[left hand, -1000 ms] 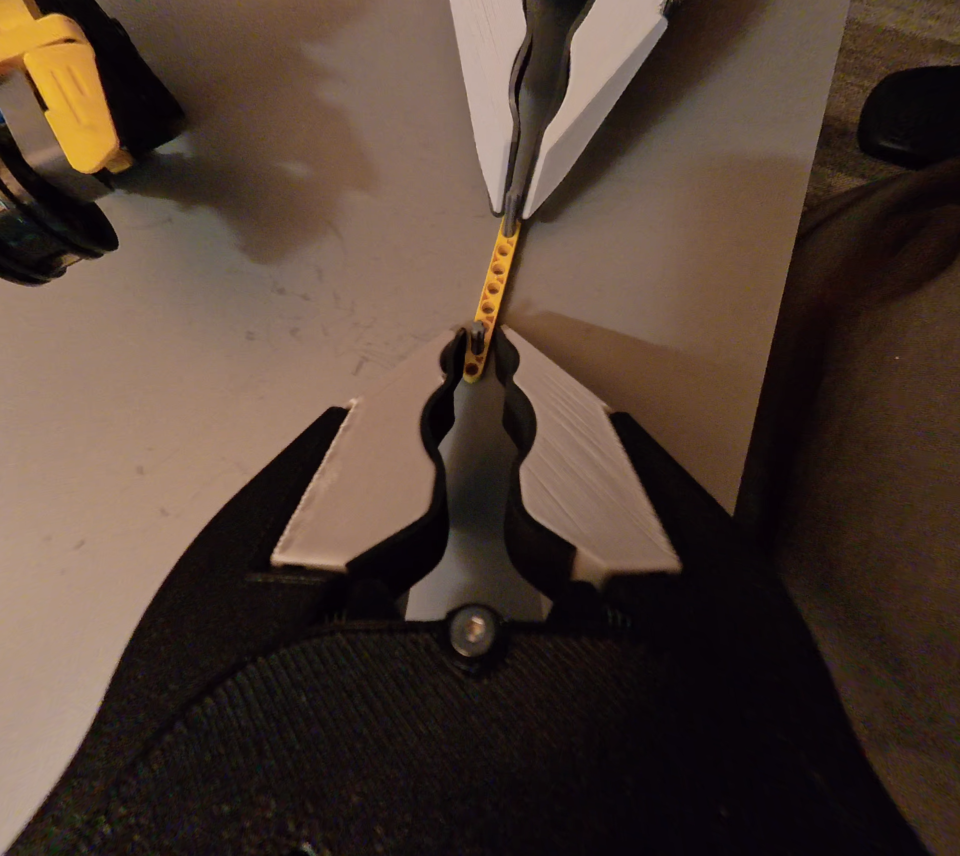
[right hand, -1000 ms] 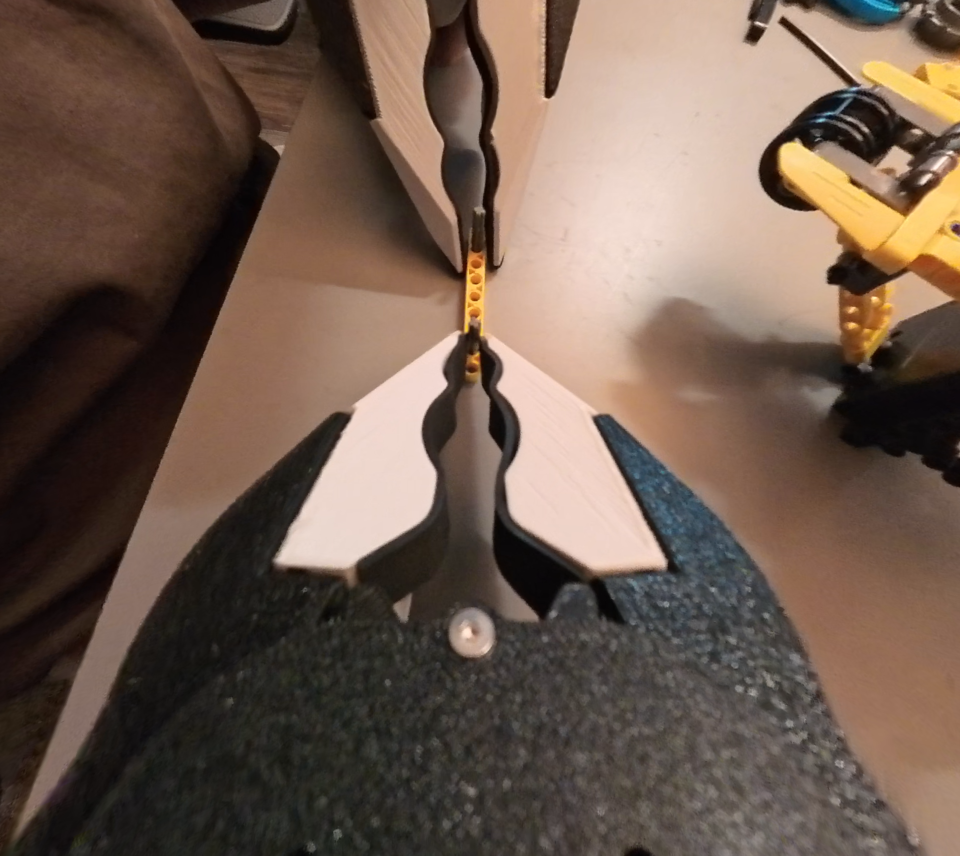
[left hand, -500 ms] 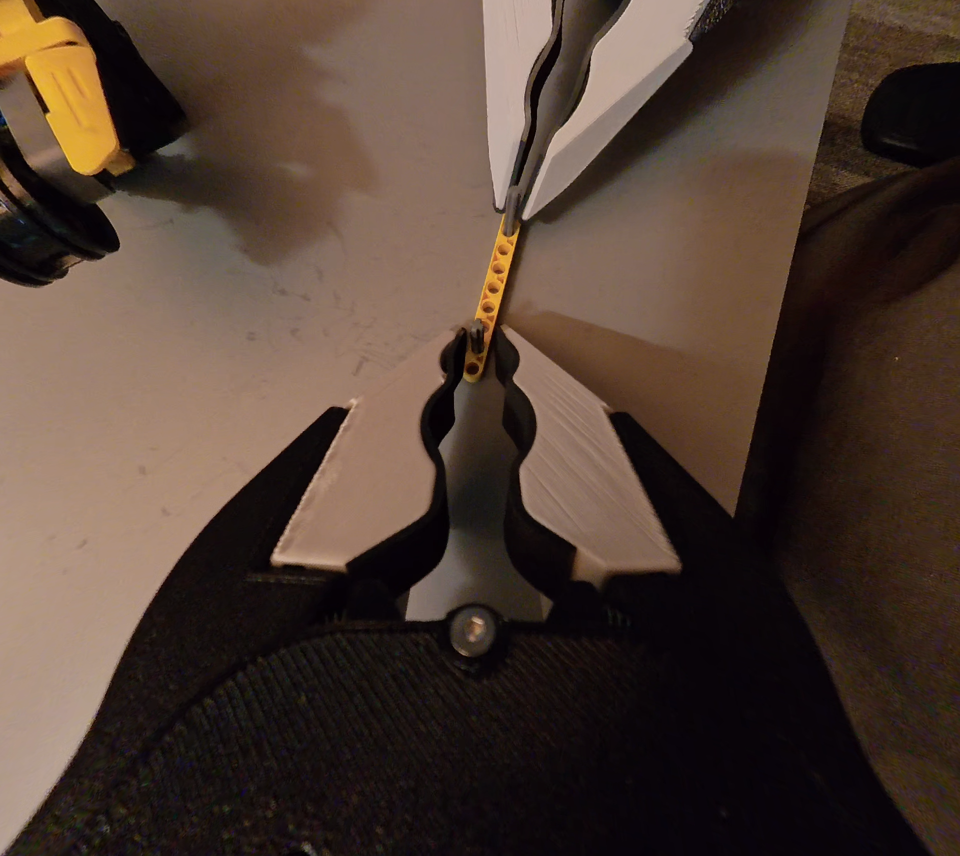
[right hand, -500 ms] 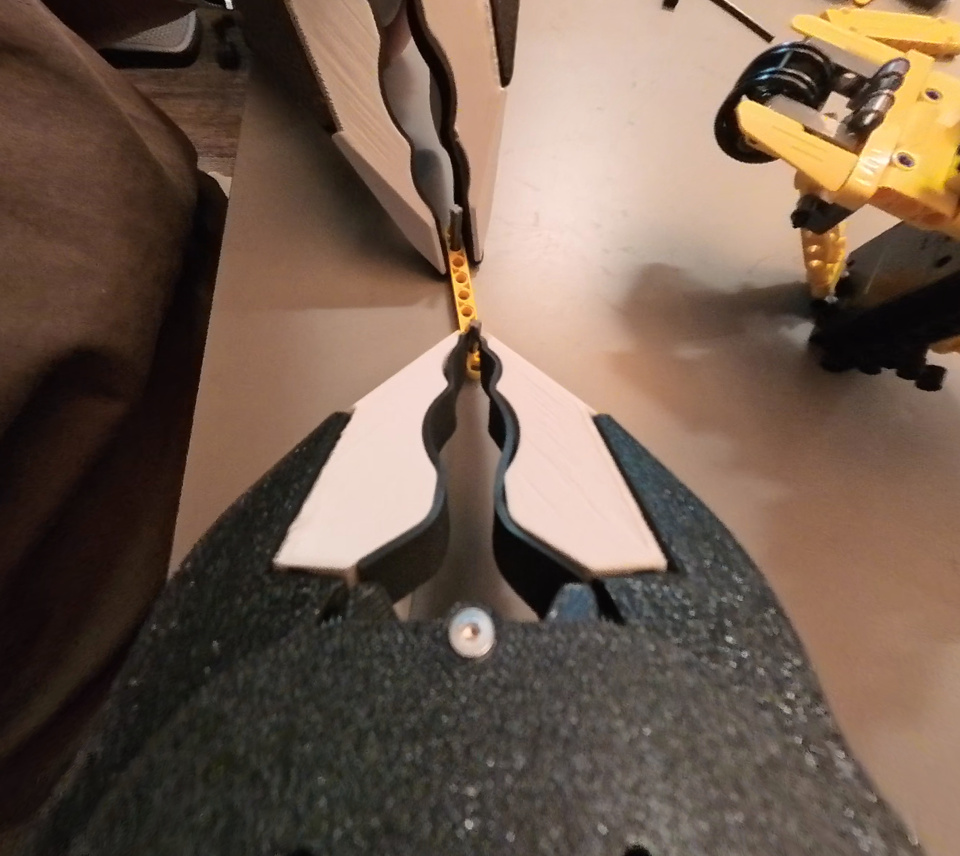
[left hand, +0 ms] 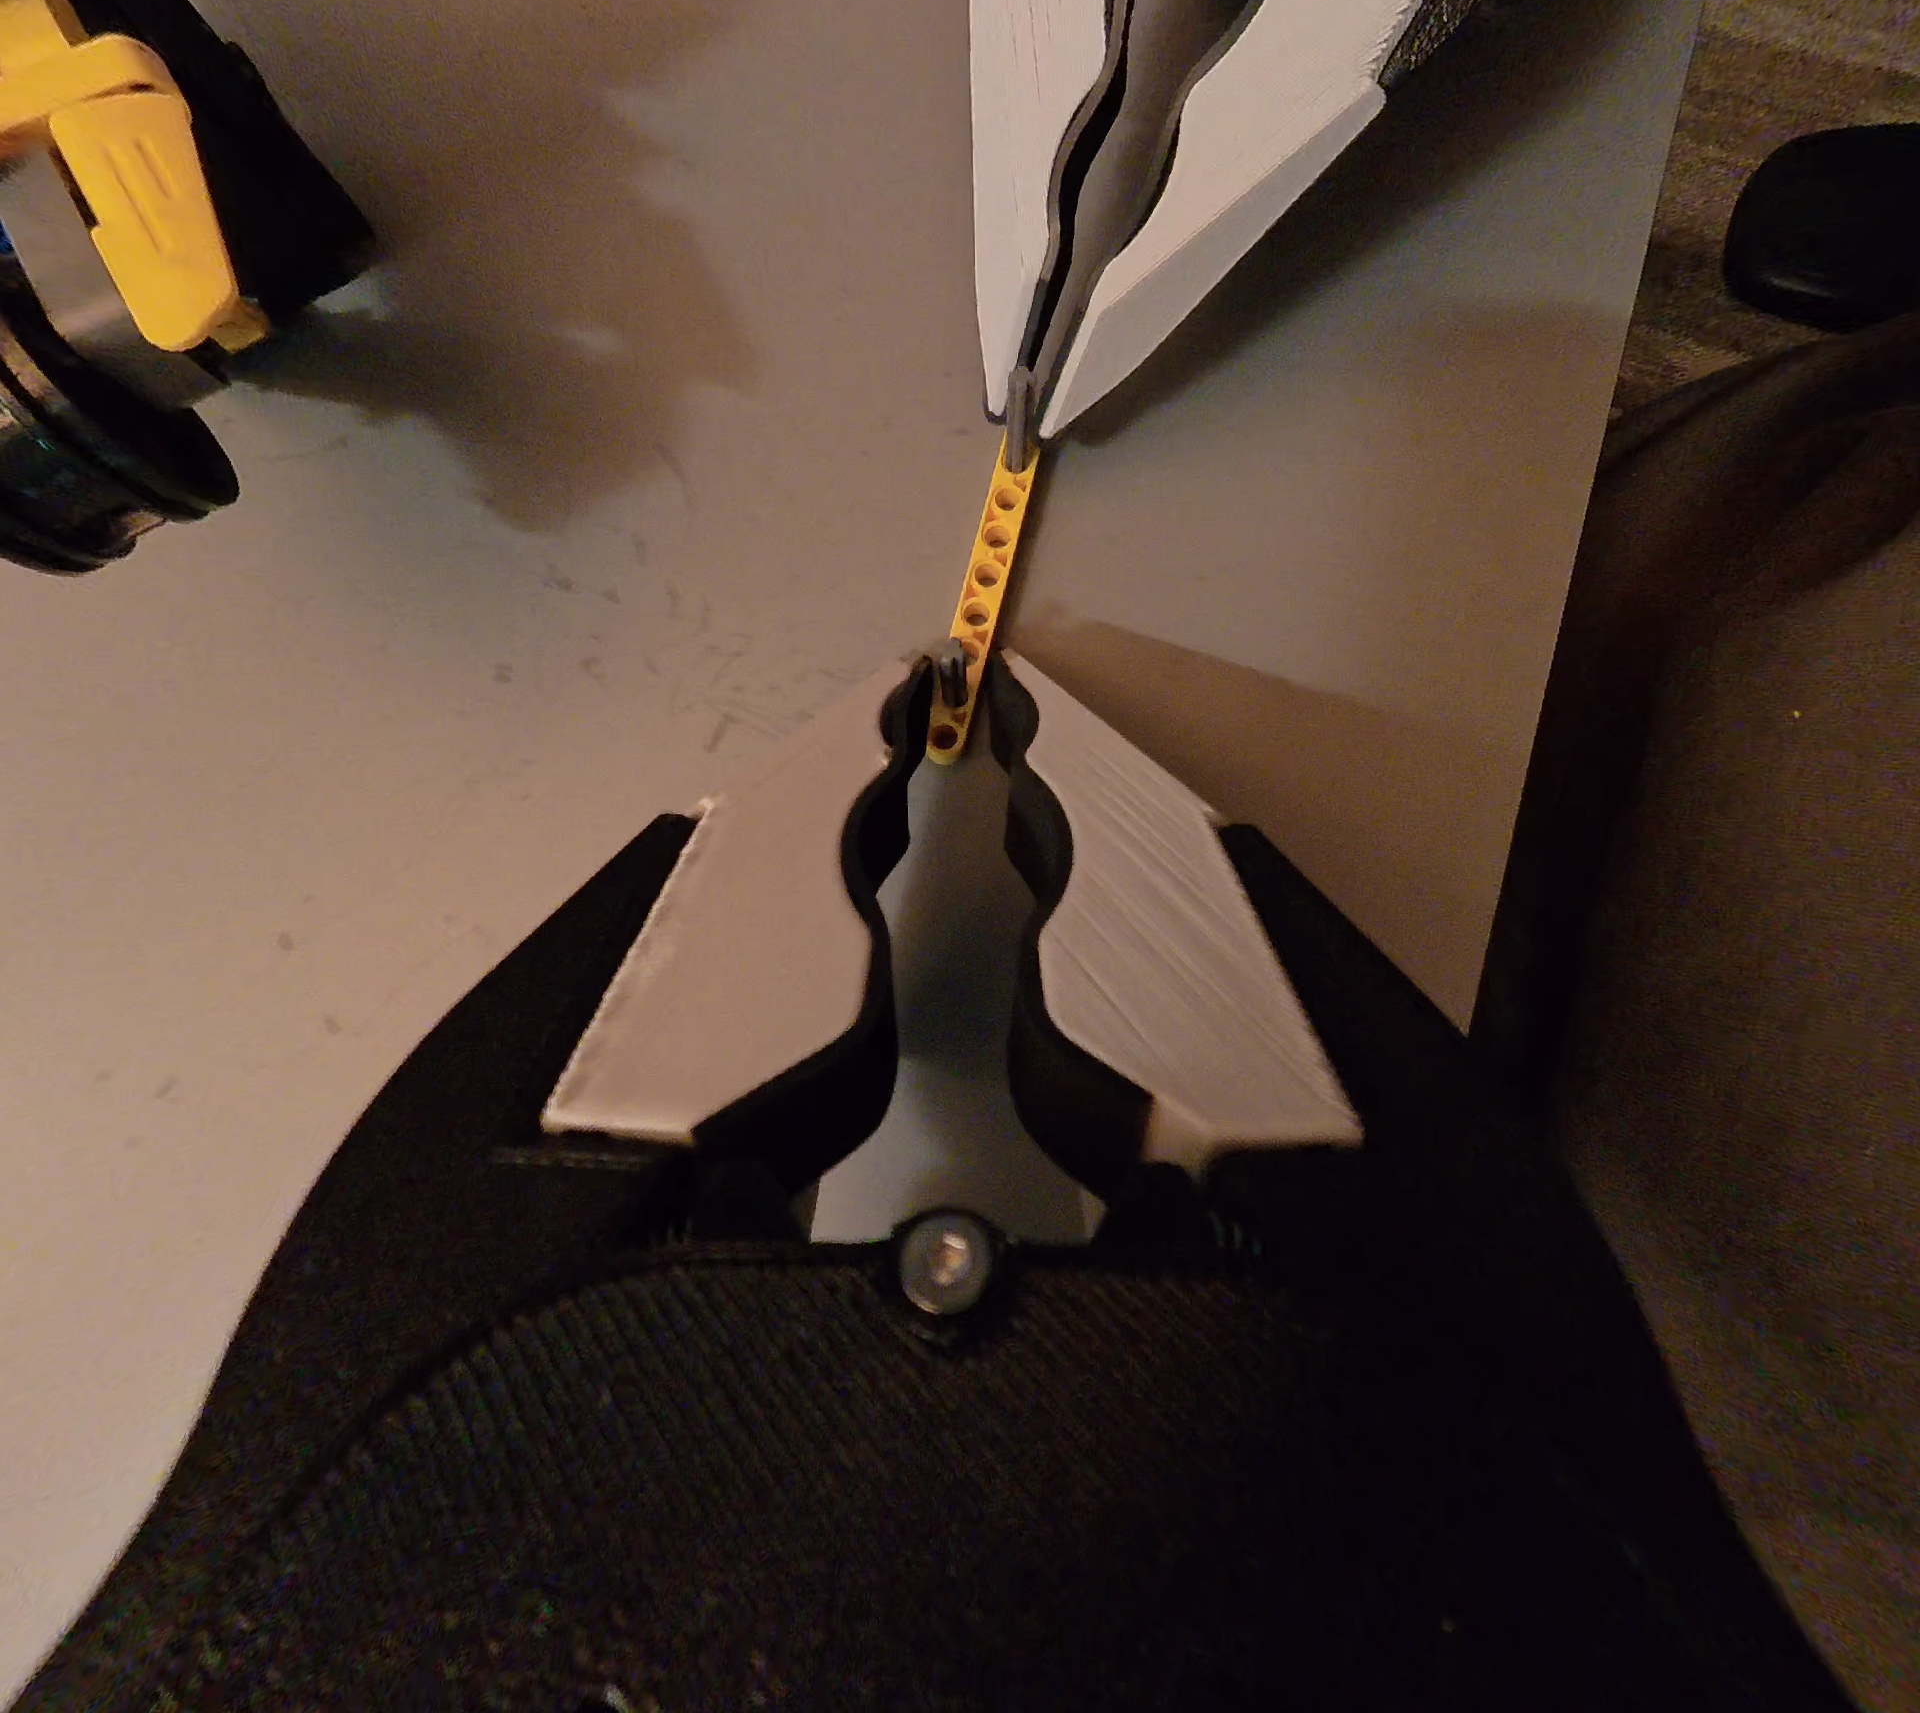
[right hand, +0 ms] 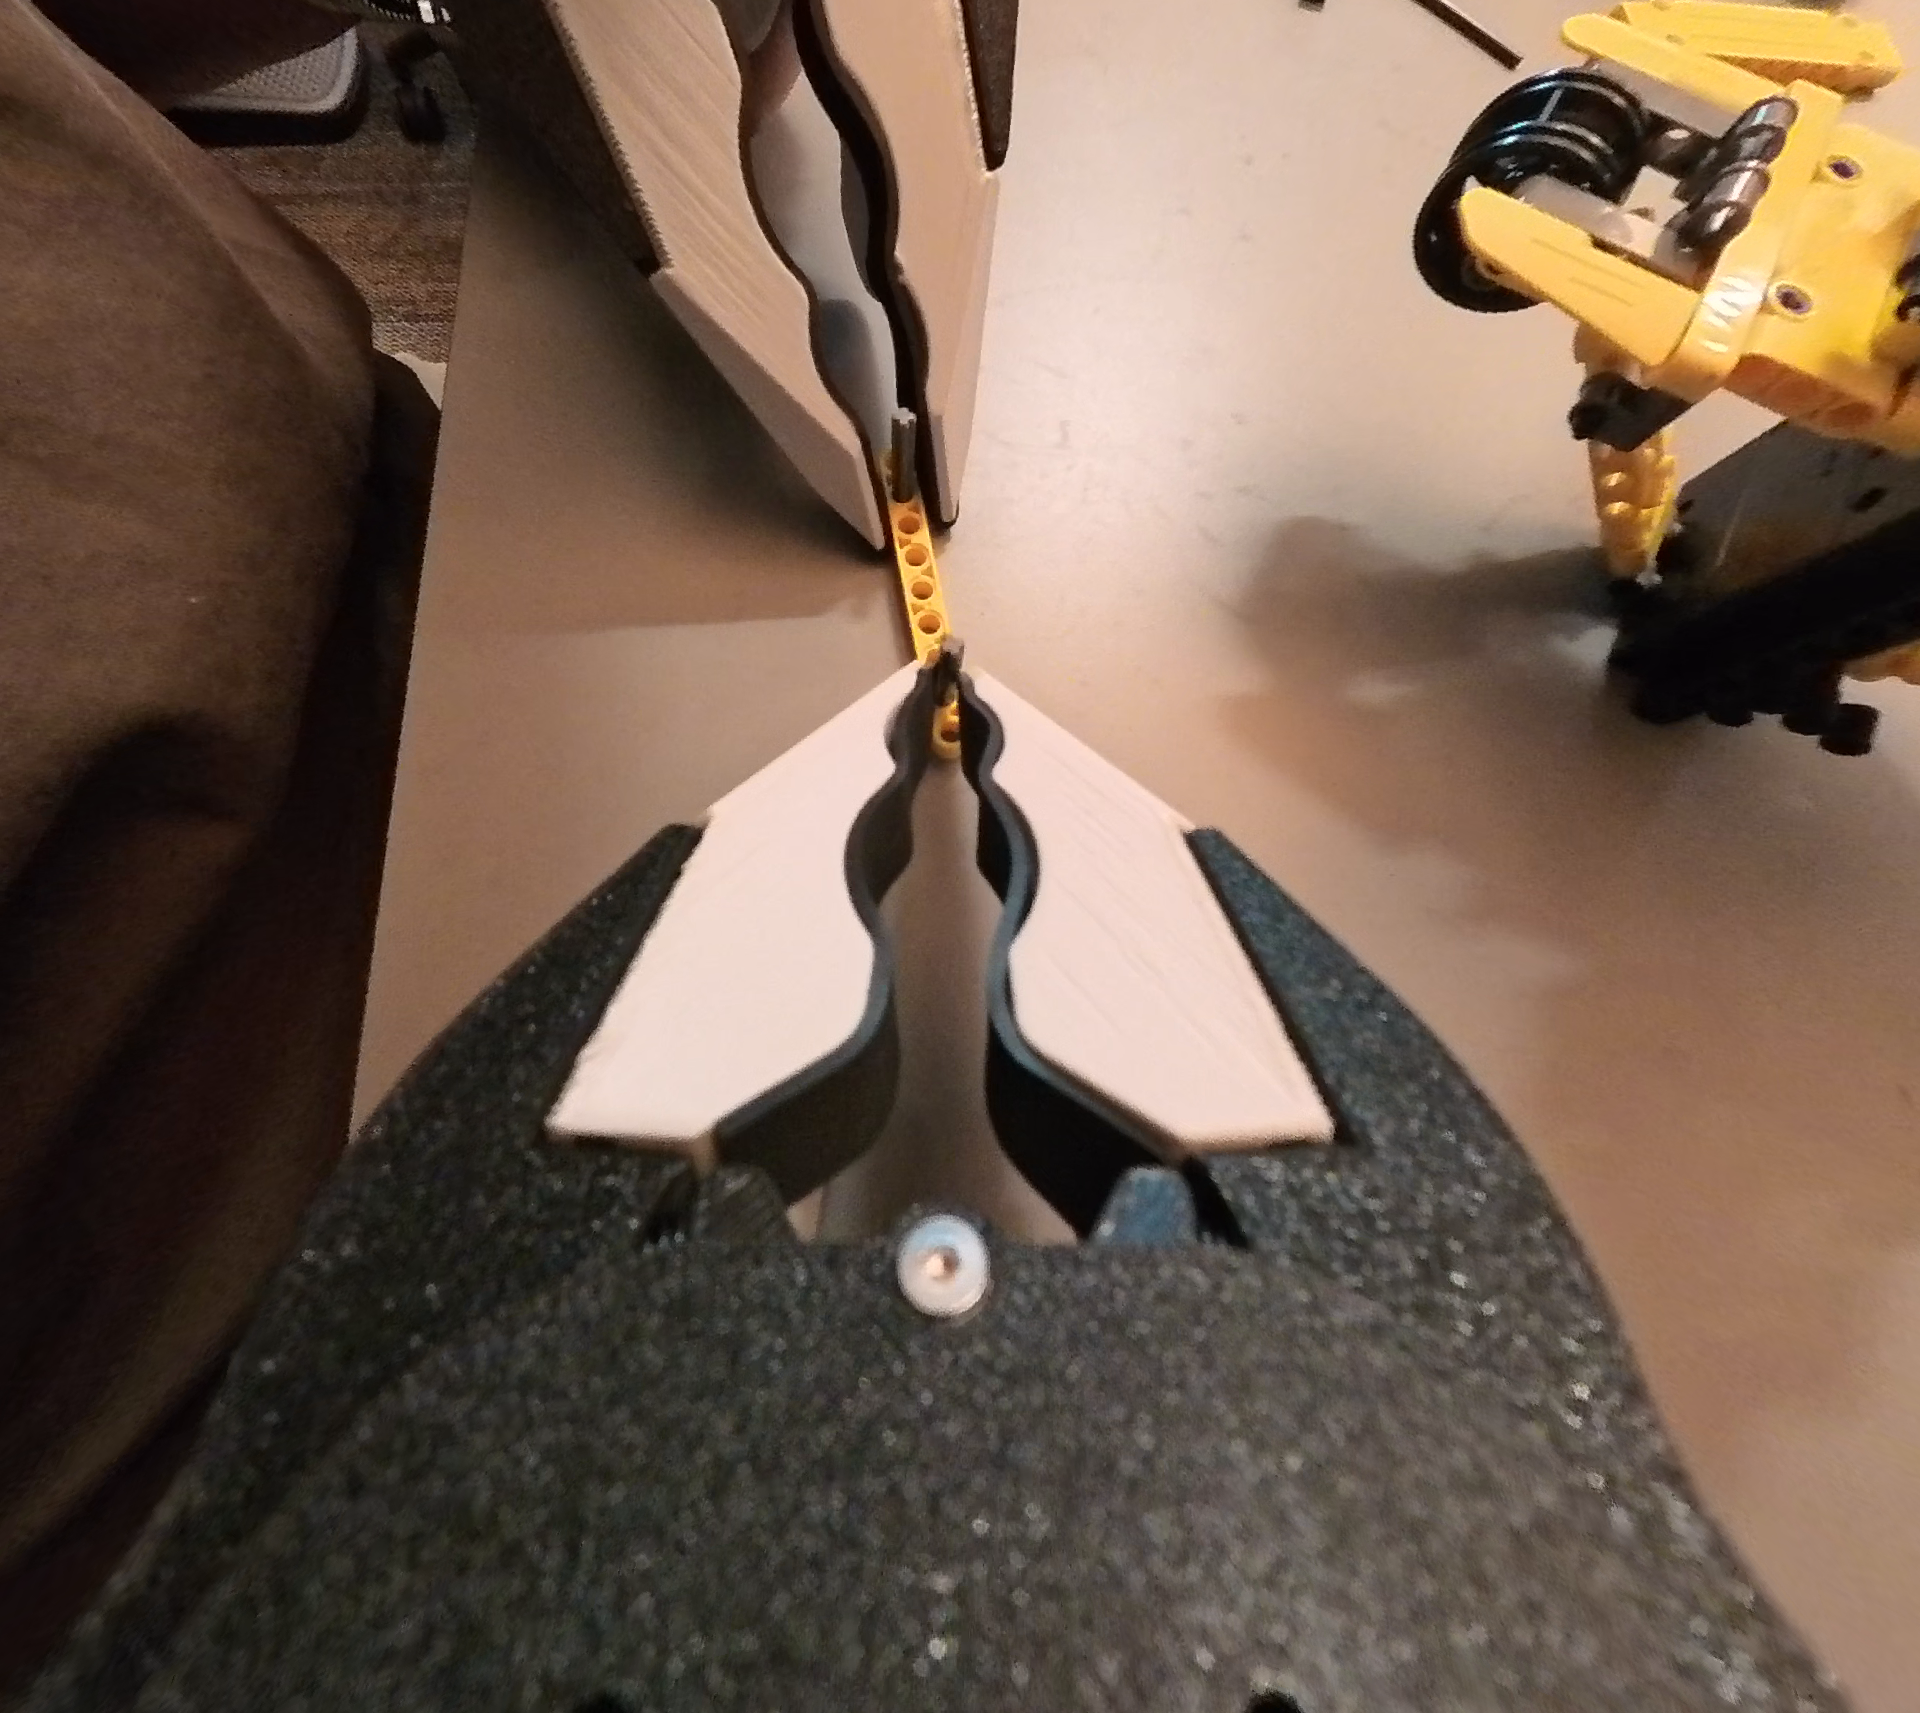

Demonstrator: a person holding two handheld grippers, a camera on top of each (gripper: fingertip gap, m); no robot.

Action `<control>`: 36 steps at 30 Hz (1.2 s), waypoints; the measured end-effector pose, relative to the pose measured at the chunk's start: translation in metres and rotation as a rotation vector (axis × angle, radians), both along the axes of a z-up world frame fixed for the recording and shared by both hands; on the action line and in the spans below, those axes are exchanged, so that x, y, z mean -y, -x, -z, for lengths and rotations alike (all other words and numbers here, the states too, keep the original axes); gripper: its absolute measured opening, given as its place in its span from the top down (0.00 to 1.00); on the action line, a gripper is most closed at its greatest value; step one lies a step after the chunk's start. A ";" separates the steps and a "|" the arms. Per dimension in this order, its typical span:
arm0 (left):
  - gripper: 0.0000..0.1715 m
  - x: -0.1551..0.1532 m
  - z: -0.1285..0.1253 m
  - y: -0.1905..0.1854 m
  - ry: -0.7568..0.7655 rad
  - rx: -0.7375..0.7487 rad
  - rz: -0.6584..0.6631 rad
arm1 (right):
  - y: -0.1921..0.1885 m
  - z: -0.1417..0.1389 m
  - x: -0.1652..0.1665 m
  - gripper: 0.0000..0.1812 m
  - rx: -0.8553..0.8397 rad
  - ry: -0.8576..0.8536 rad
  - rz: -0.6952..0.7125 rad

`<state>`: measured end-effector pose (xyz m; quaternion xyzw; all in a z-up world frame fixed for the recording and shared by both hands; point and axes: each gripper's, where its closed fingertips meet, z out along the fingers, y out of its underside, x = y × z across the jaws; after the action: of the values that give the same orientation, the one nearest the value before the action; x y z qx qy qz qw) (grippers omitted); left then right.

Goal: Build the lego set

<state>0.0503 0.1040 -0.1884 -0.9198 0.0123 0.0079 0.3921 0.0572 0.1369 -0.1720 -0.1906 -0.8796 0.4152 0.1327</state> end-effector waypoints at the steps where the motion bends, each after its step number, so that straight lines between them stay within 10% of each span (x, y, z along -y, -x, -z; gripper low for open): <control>1: 0.94 0.000 0.000 0.000 0.000 0.000 0.000 | 0.000 0.000 0.000 0.98 0.002 0.001 0.004; 36: 0.94 0.000 0.000 0.000 0.000 0.008 0.000 | 0.001 0.003 -0.002 0.98 -0.007 -0.025 0.061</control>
<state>0.0503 0.1038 -0.1882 -0.9198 0.0107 0.0045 0.3922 0.0567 0.1388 -0.1747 -0.2143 -0.8780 0.4006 0.1509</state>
